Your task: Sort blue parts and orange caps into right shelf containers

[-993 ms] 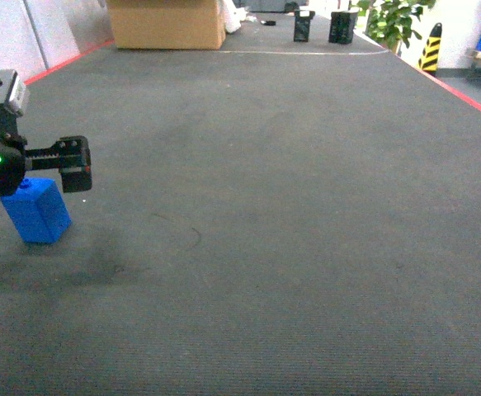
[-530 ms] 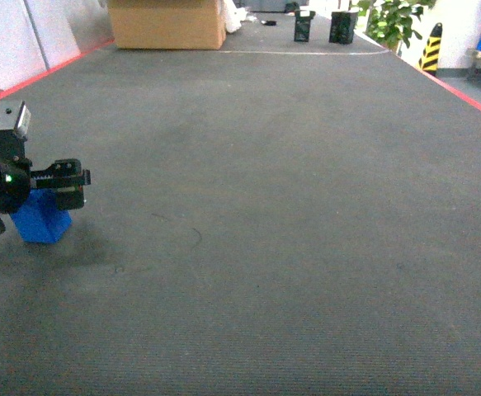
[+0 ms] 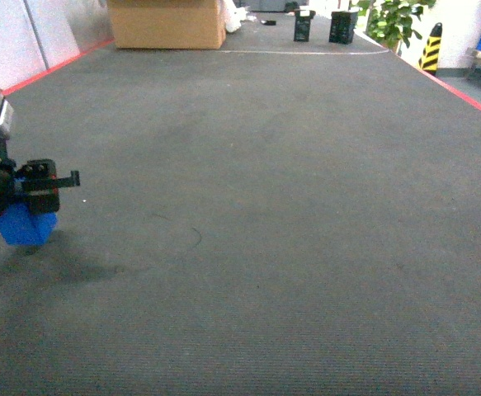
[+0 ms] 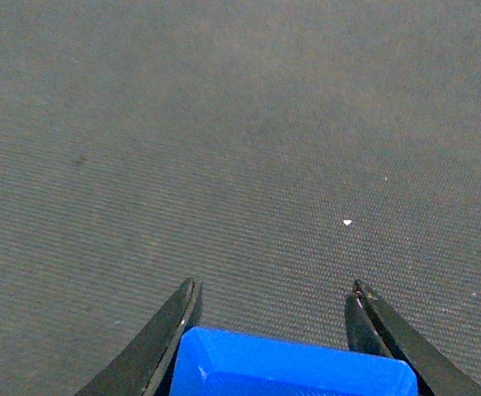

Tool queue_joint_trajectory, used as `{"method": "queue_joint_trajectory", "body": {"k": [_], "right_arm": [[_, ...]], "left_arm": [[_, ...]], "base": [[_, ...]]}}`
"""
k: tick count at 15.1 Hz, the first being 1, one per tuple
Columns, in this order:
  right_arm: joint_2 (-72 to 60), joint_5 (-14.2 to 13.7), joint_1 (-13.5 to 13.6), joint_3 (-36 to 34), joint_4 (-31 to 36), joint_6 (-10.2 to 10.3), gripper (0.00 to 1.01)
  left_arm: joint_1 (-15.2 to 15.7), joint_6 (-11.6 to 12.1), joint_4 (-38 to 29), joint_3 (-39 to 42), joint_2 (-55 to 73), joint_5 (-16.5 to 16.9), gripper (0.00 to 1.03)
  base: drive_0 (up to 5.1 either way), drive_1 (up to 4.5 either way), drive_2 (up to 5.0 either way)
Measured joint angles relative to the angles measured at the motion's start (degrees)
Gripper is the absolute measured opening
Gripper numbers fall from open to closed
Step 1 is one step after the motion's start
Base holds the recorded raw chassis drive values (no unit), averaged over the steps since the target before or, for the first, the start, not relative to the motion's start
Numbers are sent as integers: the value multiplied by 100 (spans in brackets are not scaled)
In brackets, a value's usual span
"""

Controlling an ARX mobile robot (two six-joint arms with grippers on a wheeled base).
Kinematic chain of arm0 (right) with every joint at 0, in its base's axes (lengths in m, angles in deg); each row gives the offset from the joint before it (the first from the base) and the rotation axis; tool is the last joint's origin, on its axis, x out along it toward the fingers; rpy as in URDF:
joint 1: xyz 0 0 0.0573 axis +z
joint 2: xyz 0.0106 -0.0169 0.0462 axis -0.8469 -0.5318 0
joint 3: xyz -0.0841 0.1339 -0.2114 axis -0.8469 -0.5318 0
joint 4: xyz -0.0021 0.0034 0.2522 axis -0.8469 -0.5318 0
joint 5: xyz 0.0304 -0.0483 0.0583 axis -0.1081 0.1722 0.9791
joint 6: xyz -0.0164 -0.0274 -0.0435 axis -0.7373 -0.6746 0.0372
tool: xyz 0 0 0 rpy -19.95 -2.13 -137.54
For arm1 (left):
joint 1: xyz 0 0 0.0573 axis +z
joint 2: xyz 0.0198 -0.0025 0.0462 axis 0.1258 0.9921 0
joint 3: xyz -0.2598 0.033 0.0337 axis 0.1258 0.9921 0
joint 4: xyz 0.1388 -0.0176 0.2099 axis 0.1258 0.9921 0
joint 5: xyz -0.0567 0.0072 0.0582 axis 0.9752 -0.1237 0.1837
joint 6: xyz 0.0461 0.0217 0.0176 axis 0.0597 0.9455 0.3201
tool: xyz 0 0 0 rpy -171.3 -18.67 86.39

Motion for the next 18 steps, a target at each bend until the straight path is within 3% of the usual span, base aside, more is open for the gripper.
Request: {"method": "queue_joint_trajectory", "body": {"k": [2,3,5,6,18], "right_arm": [[1023,-46,-31,-238,-772,-2,43],[1812,-240,61,-363,-1399,-48,43],[4371,-994,817,-437,-3812,-96,43],[6085,-1486,841,-483,-5005,-151,43],[6282,-1464,833,-549,-5101,-160,43]], "left_arm": [[-39,190,-549,868,-1167,-278,46],[-83,304,-636,1349,-1961,-470,46],[-391,348,229,2741,-4367,-901,46],[-372,188,1311,3908,-5978,-1023,46],[-337,111,1209,3821,-6242,-1054,46]], "base": [[0,0,0],[0,0,0],[0,0,0],[0,0,0],[40,-31,-8]]}}
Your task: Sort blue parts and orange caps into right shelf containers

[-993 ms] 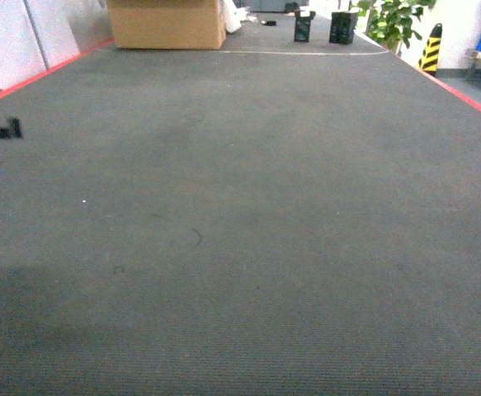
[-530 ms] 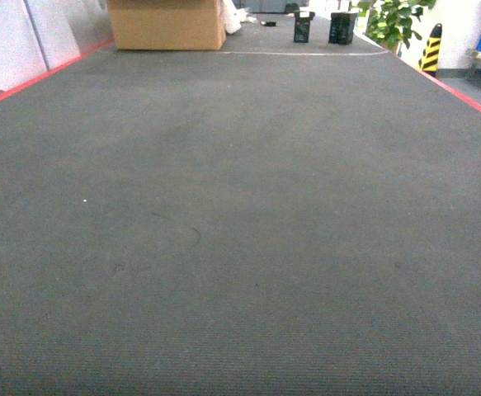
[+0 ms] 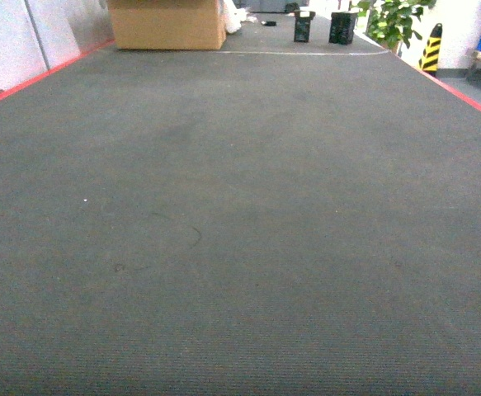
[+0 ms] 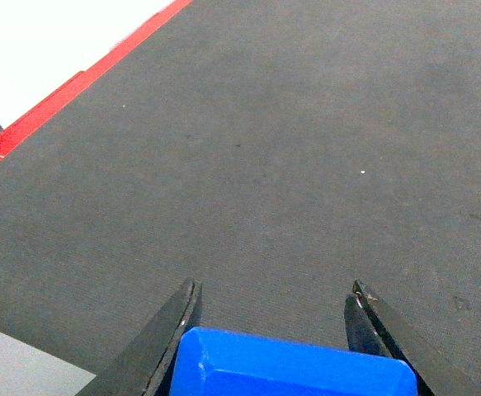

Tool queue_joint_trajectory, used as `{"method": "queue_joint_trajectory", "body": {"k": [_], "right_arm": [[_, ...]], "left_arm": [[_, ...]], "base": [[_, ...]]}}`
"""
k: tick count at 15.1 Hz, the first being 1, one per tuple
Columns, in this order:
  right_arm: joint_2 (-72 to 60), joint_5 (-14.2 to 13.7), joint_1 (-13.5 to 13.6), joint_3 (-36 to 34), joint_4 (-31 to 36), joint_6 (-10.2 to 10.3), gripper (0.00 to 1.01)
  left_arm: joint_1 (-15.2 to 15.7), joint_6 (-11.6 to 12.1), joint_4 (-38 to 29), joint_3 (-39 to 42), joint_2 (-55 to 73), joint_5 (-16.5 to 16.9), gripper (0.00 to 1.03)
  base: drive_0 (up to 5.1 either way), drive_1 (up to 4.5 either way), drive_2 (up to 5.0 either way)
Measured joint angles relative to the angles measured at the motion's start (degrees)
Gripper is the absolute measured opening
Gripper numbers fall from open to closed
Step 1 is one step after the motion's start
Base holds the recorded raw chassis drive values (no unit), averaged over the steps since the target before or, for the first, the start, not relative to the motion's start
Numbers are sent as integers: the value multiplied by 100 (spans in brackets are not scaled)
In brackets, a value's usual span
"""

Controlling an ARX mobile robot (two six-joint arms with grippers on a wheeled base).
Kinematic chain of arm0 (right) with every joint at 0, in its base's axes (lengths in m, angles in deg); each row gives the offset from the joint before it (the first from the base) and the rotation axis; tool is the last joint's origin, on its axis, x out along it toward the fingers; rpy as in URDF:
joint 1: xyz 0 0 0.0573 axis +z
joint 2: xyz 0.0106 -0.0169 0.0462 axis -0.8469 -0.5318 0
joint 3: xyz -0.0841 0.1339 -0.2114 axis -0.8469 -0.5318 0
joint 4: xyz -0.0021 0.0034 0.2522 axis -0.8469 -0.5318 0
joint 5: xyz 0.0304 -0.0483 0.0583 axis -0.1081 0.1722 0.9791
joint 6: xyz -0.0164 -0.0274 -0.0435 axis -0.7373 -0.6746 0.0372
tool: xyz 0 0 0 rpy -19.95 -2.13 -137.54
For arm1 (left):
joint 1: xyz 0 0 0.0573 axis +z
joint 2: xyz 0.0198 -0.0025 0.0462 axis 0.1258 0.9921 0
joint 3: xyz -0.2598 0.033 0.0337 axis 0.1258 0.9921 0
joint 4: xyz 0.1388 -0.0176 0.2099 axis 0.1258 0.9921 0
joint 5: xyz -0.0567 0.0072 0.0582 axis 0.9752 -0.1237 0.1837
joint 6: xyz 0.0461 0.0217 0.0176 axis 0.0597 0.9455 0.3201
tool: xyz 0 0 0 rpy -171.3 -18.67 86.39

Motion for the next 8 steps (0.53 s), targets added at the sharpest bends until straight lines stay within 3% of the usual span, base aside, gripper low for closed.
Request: {"method": "queue_joint_trajectory", "body": {"k": [8], "right_arm": [[-11,2,0,-4,7,-11,43]], "left_arm": [[7,-2,2,0,2,-11,46]], "base": [[473,-369,-113]]}}
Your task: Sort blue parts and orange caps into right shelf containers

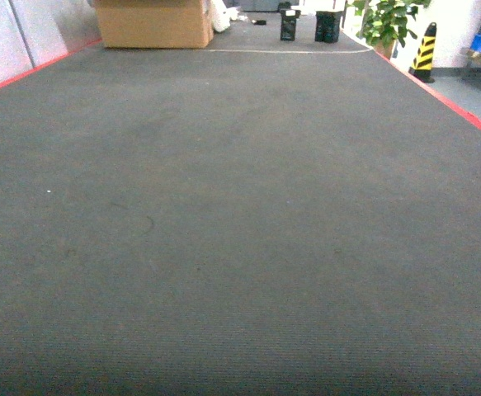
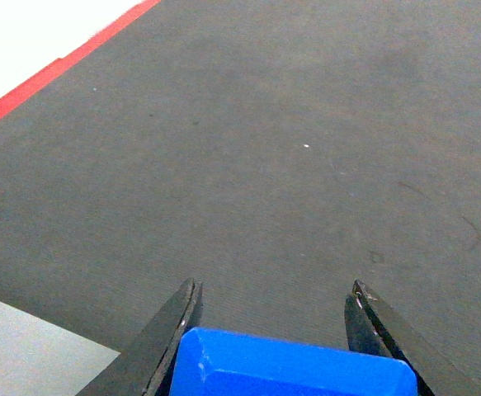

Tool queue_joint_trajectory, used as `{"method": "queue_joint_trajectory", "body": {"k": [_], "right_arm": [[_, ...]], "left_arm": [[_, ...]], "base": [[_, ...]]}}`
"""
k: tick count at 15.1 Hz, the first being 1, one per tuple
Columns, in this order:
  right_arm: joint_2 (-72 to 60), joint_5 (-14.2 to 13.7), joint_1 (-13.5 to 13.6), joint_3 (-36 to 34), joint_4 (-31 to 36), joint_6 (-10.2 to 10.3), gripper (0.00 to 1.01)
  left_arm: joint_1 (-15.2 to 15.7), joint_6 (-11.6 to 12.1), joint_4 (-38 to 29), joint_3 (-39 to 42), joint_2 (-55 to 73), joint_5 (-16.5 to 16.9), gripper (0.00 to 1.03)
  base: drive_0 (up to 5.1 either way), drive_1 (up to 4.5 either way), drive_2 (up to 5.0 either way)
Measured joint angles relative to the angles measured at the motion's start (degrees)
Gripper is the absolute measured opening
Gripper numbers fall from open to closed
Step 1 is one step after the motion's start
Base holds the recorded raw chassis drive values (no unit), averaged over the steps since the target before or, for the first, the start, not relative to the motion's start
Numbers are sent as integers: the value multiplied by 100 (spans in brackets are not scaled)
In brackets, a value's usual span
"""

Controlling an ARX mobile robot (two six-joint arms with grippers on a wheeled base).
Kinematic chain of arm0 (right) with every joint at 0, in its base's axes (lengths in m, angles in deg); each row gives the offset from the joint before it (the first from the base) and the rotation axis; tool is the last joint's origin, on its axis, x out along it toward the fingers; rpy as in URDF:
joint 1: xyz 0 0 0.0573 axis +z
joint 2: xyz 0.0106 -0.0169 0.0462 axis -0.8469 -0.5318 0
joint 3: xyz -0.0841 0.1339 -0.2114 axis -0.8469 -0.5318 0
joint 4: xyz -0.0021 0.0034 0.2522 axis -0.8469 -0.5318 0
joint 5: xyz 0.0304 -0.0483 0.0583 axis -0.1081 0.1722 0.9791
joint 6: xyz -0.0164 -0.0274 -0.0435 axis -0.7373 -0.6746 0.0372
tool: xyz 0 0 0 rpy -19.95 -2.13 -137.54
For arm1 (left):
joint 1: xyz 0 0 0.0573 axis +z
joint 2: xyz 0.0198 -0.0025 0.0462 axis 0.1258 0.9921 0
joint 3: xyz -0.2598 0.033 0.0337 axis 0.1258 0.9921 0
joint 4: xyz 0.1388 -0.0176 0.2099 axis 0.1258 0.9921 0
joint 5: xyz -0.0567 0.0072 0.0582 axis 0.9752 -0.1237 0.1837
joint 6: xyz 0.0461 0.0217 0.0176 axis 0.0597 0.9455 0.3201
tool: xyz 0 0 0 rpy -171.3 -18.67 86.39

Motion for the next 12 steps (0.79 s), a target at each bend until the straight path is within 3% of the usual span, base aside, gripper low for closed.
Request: {"method": "queue_joint_trajectory", "body": {"k": [12], "right_arm": [[2,-2,0,-11,2,-2,43]], "left_arm": [[-2,0,11,0,2,11,46]], "base": [[497,-251,-234]]}}
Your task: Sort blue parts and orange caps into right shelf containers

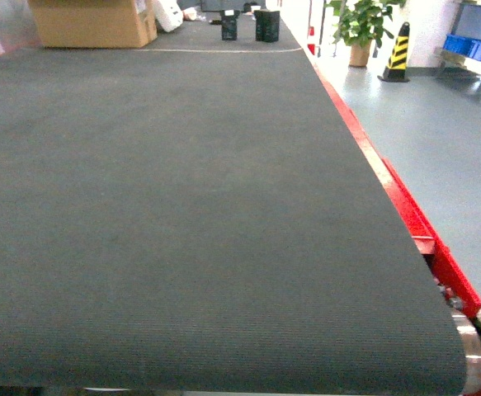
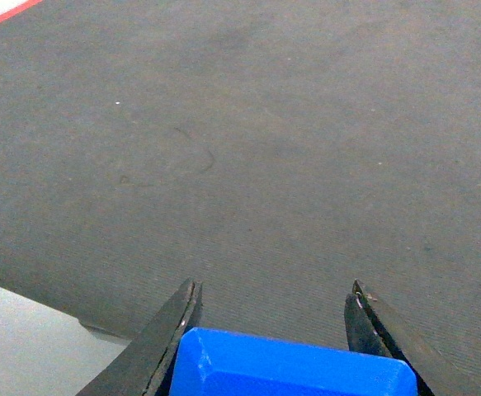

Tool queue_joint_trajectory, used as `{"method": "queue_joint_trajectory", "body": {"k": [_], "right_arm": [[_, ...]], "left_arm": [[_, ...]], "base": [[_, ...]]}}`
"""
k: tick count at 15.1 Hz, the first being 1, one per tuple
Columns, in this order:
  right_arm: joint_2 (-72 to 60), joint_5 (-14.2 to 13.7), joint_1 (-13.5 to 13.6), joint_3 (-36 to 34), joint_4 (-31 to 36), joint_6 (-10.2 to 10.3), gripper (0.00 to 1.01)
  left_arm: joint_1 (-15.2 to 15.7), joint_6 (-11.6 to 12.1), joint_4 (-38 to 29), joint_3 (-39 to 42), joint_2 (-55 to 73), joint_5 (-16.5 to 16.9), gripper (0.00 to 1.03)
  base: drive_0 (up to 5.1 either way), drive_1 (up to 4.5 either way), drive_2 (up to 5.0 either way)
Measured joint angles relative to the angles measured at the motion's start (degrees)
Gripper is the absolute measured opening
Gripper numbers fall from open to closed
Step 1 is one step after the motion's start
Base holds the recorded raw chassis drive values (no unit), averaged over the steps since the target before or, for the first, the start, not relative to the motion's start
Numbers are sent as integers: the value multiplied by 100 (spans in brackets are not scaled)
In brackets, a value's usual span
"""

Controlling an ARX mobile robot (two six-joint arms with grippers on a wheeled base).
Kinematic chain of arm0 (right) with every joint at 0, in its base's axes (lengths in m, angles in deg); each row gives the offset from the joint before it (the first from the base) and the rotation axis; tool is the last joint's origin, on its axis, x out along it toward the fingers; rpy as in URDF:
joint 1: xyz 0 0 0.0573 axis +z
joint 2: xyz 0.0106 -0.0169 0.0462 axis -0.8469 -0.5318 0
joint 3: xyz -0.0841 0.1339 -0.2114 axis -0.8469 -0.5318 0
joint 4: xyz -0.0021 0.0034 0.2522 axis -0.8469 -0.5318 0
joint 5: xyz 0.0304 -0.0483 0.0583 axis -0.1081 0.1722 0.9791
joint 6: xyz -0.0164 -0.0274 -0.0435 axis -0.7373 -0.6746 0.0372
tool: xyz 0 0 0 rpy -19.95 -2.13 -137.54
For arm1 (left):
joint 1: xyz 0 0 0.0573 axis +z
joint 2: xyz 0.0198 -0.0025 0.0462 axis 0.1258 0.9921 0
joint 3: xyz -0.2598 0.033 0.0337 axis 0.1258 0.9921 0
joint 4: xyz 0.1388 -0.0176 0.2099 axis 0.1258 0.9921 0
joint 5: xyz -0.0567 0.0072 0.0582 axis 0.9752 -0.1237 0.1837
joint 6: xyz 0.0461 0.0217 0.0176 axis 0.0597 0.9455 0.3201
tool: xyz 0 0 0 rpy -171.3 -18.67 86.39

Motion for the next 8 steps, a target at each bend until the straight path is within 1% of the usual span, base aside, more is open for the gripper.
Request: {"method": "queue_joint_trajectory", "body": {"k": [8], "right_arm": [[0,0,0,0,-7,0,43]], "left_arm": [[0,0,-9,0,0,0,46]], "base": [[502,-244,-244]]}}
